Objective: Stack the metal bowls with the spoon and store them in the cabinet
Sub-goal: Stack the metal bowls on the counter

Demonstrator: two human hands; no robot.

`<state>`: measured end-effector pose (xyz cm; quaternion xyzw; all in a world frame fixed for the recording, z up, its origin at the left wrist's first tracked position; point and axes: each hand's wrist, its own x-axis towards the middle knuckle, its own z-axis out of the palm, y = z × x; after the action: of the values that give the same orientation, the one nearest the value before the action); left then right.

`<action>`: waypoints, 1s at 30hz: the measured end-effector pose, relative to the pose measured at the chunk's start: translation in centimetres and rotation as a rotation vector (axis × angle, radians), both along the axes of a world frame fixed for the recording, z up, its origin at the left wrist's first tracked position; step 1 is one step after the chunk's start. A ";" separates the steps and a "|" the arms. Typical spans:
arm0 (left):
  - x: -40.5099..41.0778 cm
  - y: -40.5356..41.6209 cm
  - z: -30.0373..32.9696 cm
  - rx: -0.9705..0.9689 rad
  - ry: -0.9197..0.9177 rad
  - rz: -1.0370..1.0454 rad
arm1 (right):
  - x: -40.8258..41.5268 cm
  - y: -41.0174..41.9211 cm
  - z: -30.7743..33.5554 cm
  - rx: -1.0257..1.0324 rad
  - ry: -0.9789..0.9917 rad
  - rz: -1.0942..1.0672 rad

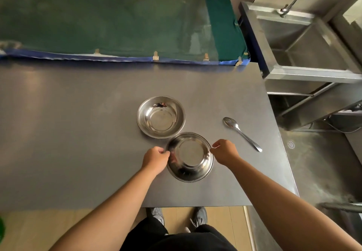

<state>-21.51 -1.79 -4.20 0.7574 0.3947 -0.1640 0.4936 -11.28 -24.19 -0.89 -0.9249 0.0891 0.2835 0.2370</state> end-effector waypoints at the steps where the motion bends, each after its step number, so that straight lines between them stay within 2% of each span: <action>1: 0.0 -0.3 -0.1 -0.018 0.001 0.022 | -0.2 -0.3 -0.2 0.026 0.025 -0.026; 5: 0.2 -1.3 -0.1 -0.127 -0.008 0.120 | -0.8 -1.0 -0.9 0.162 0.151 -0.177; 9: 0.2 -1.9 -0.1 -0.092 -0.024 0.127 | -1.1 -1.3 -1.4 0.327 0.204 -0.354; 15: 0.1 -2.8 0.1 -0.024 -0.030 0.097 | -1.2 -1.7 -2.3 0.388 0.261 -0.445; 19: 0.3 -3.2 0.5 -0.045 -0.029 0.129 | -1.4 -2.0 -1.7 0.406 0.268 -0.482; 26: 2.1 -5.6 1.9 -0.227 -0.039 0.231 | -0.6 -4.4 0.6 0.472 0.023 -0.471; 30: 3.9 -7.0 3.5 -0.382 -0.075 0.301 | 0.4 -6.0 3.3 0.450 -0.185 -0.368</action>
<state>-17.65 -8.76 -0.73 0.5885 0.4463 -0.1318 0.6611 -10.86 -30.14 2.38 -0.8395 0.1684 0.1628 0.4903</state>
